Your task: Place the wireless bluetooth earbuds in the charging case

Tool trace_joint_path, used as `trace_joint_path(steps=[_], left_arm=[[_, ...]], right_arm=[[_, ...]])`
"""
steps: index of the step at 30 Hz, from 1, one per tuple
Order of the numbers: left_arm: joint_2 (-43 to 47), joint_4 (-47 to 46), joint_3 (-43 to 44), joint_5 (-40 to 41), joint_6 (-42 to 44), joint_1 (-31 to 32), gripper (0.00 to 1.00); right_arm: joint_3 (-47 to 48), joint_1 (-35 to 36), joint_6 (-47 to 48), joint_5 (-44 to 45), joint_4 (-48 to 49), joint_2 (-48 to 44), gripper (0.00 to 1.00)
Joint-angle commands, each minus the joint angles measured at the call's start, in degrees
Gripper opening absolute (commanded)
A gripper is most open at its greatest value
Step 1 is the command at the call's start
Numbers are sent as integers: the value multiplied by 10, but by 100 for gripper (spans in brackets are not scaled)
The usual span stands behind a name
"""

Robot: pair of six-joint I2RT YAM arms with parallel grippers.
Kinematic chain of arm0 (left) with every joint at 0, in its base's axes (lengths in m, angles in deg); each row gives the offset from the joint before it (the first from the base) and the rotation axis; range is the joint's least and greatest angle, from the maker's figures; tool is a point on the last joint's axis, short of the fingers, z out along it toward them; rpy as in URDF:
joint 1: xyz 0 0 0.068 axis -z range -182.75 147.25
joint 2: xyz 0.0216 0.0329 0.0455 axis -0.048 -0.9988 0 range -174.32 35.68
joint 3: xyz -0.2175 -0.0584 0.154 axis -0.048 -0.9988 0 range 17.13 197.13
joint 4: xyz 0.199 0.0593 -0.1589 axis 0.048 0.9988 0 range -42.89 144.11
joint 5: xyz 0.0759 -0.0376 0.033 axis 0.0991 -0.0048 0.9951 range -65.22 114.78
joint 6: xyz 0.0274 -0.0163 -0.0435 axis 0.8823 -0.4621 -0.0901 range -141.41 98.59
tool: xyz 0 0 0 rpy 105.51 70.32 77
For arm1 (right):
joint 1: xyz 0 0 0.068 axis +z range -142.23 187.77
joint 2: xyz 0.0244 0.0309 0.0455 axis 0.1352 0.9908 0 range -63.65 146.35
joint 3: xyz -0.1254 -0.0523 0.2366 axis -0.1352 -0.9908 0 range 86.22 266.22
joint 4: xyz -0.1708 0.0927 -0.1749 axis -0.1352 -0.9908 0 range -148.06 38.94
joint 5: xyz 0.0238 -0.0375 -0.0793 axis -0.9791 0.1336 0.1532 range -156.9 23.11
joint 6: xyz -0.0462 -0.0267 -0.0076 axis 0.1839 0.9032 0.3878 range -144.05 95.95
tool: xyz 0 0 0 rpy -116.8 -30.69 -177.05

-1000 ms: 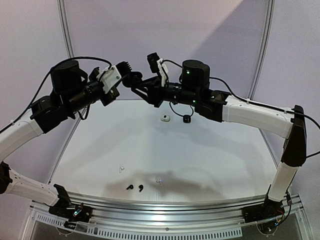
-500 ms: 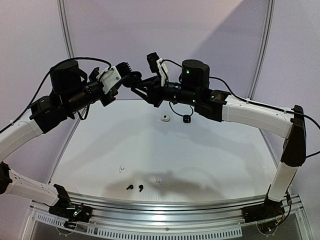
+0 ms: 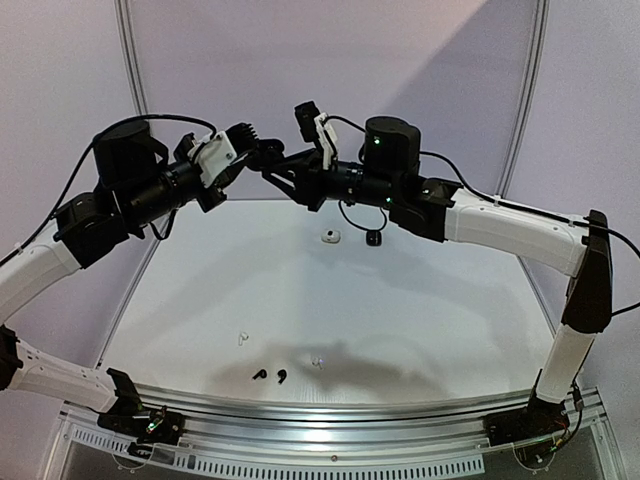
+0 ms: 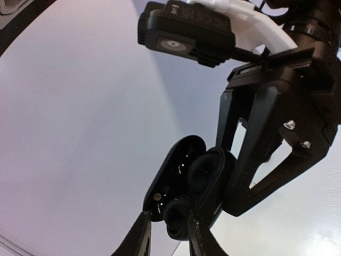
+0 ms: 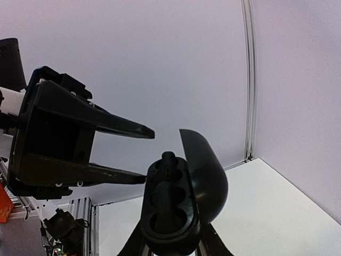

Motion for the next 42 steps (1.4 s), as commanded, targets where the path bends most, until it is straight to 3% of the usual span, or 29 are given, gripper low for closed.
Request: trace_joint_path(steps=[1,6,10,17,20,24,35,42], left_arm=[[2,34,11,2,-8,2,28],[12,26,45,25,-41,-6,30],[7,60,74,11,-104,-62,30],[-43,175,120,-161,-251,-187,31],[-81,227,149,-265,-288,-192,34],[-91,204,161,-372,-323,-192,35],[-84,161,153,-453,-360,-192,33],[-71,151,143,-481,-339,-186,28]], right_arm=[[21,-4,-7,-3,21,-1,0],[11,-9,-3,-4,17,-7,0],[-2,-9,20,-30,21,-26,0],[-11,-5,60,-136,26,-46,0],[-2,4,77,-175,22,-41,0],[25,11,79,-198,-8,-20,0],[36,15,77,-216,-33,-7,0],[42,15,68,-198,-49,4,0]])
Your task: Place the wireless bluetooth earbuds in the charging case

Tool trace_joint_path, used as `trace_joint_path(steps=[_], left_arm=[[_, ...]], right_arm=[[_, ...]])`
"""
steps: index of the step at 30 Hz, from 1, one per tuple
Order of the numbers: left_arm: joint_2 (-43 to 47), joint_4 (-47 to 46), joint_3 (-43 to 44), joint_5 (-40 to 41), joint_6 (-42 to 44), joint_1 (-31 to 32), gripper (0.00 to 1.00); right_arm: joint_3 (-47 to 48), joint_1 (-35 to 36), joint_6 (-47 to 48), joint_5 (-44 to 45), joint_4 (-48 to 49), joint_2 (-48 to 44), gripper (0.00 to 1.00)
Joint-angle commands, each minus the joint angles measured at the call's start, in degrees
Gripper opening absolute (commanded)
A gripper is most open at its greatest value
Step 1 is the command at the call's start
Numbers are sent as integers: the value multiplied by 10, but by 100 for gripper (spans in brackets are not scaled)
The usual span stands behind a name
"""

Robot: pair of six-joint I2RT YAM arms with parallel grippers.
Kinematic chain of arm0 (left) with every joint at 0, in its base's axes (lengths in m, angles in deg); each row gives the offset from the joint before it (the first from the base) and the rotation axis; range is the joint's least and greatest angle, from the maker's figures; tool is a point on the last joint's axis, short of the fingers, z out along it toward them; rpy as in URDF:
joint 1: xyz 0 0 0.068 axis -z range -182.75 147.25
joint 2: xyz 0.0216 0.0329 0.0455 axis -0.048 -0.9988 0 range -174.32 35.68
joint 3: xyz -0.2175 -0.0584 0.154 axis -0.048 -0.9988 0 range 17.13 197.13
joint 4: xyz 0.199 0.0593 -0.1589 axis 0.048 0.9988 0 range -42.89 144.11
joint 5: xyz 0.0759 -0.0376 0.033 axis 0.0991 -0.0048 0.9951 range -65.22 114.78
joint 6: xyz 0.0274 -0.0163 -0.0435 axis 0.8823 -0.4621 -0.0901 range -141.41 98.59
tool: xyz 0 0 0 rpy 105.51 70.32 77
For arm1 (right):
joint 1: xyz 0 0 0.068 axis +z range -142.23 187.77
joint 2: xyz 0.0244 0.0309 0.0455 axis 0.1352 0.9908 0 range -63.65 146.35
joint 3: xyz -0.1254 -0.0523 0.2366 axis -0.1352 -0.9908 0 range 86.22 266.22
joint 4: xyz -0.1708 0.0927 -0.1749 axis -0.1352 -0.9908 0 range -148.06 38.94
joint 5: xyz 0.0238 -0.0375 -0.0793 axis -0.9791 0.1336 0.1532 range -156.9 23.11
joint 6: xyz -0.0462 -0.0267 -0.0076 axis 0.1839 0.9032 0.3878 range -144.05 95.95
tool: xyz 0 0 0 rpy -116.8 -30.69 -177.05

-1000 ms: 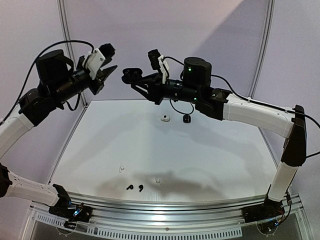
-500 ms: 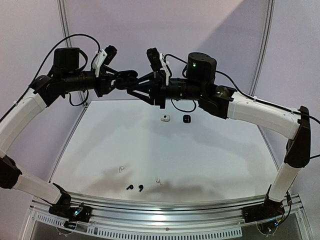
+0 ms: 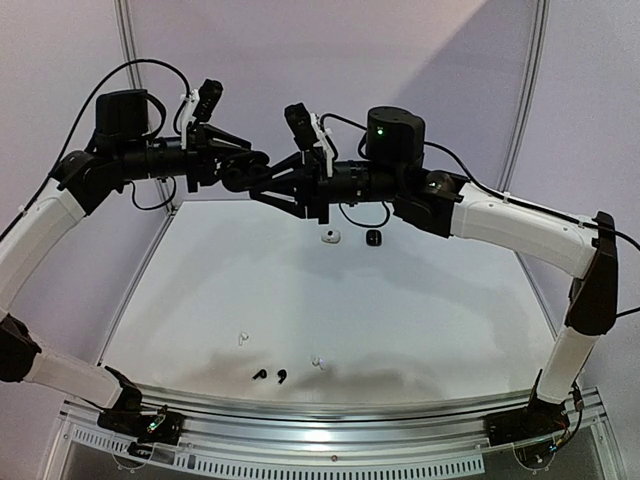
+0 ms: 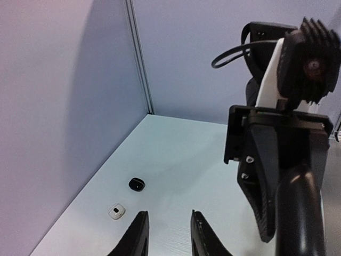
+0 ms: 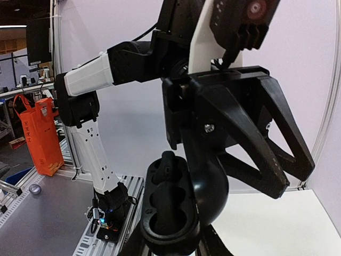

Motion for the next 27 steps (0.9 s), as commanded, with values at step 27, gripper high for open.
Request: trace_joint_path(steps=[27], left_arm=[[94,-81,-83,288,22,13,64]], right_arm=[[-55,-107,-171,117,-43,0,0]])
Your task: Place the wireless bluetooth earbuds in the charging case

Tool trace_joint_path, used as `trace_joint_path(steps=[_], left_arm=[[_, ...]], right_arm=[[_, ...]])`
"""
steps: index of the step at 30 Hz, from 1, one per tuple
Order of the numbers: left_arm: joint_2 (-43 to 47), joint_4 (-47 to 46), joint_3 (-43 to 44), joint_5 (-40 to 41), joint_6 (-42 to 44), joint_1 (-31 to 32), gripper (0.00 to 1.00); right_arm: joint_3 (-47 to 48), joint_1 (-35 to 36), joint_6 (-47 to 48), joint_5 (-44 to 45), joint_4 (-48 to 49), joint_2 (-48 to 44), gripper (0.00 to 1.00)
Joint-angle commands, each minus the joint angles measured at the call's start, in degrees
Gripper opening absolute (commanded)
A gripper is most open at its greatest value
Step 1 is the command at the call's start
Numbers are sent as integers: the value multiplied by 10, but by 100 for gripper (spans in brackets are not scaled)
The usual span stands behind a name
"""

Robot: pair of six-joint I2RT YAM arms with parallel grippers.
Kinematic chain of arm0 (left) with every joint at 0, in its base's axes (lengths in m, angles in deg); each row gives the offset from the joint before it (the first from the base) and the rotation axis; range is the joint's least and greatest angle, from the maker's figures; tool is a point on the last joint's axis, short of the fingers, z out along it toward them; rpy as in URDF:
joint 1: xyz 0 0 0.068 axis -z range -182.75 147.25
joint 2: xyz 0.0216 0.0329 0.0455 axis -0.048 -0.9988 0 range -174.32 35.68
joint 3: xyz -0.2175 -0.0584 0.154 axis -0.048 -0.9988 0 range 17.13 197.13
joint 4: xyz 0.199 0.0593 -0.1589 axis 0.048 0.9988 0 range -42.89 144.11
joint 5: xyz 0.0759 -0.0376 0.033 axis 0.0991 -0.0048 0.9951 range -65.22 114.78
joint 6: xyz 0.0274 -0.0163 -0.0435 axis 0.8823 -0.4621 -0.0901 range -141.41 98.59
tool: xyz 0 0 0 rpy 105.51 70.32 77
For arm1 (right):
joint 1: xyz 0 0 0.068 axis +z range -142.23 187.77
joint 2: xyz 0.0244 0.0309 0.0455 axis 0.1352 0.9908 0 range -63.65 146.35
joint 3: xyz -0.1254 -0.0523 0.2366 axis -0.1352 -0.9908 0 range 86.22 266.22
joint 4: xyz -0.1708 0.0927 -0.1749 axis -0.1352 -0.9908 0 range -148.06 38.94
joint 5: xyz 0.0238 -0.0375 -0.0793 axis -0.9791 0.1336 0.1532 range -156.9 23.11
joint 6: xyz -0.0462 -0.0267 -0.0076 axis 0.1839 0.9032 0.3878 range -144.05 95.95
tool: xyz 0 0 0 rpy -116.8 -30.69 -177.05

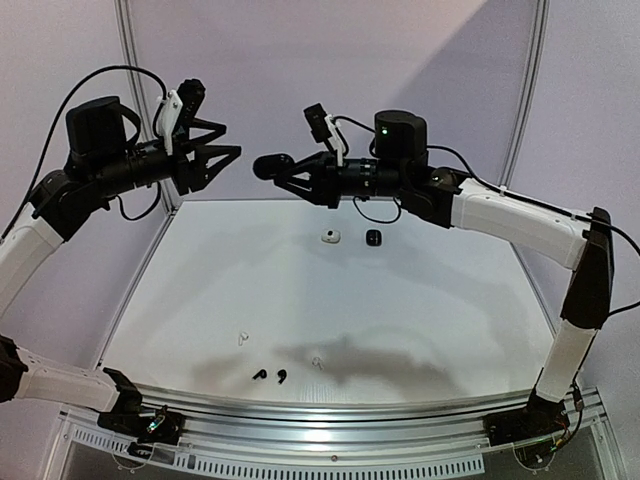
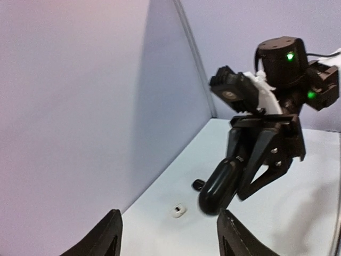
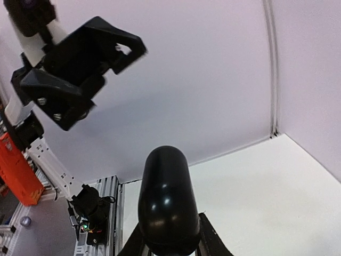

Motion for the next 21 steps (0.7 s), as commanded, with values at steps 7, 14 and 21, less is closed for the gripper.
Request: trace_joint_path(steps=[7,14,21], left_arm=[[36,-7,-78,109,-98,-53,81],[60,8,-129,102,-124,-67,92],[71,3,-142,94,-115,-75,93]], right_arm=[[-106,-178,-191,120,-193,-7,0],[-229,-302,-299,42,-193,47,0],[-189,-346,-240,-19,-276,146,0]])
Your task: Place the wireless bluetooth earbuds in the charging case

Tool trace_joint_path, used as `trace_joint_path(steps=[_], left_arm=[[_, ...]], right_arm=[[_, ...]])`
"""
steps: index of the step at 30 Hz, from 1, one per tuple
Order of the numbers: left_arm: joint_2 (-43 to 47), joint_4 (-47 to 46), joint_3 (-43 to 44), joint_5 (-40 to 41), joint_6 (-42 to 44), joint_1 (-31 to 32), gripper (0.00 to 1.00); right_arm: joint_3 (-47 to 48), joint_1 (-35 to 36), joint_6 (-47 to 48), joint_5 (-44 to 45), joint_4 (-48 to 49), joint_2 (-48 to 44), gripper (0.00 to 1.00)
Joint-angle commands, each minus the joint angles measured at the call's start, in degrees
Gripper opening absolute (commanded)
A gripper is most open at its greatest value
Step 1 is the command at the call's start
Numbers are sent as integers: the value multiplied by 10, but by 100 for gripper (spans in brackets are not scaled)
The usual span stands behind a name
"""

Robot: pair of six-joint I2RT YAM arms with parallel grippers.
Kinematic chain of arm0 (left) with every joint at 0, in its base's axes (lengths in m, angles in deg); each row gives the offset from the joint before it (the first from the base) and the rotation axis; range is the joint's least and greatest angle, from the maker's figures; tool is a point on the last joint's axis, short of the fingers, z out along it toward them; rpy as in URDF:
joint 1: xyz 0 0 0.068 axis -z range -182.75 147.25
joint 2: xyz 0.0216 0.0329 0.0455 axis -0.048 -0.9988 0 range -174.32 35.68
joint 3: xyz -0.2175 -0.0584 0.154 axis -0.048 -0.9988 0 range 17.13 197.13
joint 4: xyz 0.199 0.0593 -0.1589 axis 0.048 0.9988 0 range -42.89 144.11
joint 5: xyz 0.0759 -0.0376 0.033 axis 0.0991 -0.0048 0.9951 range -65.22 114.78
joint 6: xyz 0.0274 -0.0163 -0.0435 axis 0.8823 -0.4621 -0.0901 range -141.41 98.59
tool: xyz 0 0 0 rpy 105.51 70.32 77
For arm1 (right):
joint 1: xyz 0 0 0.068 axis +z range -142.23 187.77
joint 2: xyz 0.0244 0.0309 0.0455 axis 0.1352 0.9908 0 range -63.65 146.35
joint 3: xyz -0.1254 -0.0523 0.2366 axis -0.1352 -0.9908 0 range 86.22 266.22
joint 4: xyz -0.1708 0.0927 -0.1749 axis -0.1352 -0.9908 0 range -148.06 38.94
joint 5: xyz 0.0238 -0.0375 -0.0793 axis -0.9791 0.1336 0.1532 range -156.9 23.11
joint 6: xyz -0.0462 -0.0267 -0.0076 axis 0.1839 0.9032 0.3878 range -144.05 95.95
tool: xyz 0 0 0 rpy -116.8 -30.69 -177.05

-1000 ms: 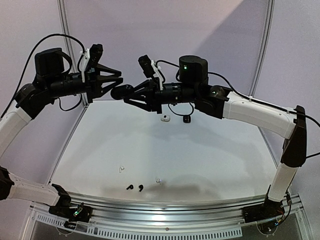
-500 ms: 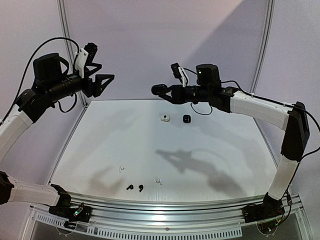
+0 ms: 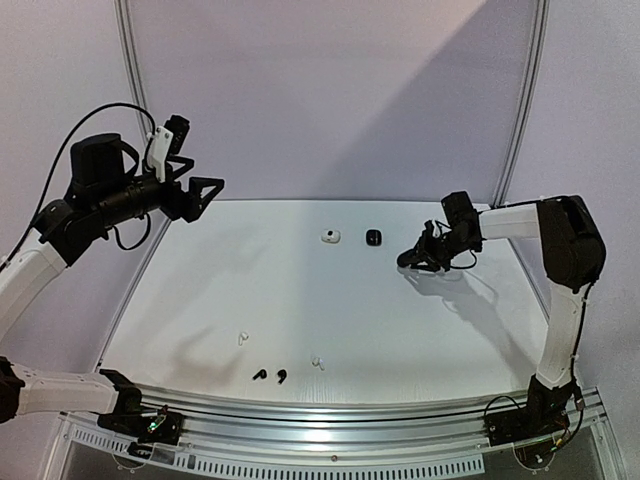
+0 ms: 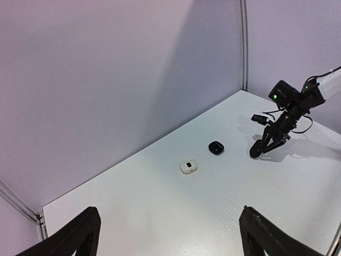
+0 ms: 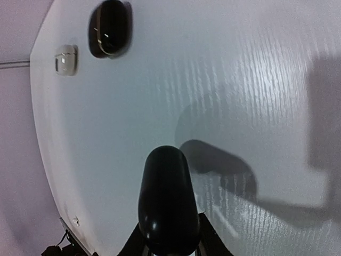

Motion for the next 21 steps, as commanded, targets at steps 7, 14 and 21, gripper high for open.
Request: trace_joint_path(steps=[7,14,21], left_arm=[[16,0,-15,-6,1,-15,92],[15,-3,-18,-9,4,-17,92],[18,-10,-29,-10,7,-18,92]], right_arm=[[62,-35,57,-56,-125,89,15],[117,-35,109,25,-218,95,53],[224,-35,140,120,-327,86,69]])
